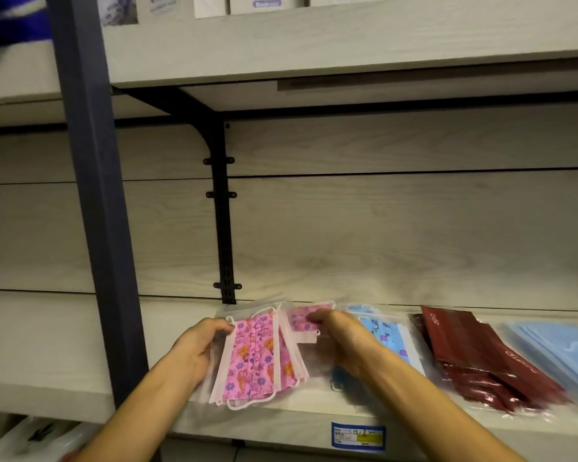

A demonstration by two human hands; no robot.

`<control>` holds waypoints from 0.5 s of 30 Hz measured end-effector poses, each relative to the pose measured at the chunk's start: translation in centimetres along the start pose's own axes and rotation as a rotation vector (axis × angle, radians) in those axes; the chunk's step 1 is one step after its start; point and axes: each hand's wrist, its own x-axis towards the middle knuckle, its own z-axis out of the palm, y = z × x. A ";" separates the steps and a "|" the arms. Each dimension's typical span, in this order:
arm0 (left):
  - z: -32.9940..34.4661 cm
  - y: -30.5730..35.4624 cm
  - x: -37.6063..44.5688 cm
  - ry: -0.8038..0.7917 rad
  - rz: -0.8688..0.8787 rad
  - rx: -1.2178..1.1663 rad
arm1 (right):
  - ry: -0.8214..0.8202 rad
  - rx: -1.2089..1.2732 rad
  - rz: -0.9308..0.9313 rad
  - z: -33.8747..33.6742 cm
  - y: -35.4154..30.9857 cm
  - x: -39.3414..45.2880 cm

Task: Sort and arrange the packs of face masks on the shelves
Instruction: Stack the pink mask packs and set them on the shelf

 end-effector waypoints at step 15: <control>0.2 0.5 -0.4 0.081 0.022 -0.084 | -0.294 0.106 -0.016 1.5 0.3 -1.7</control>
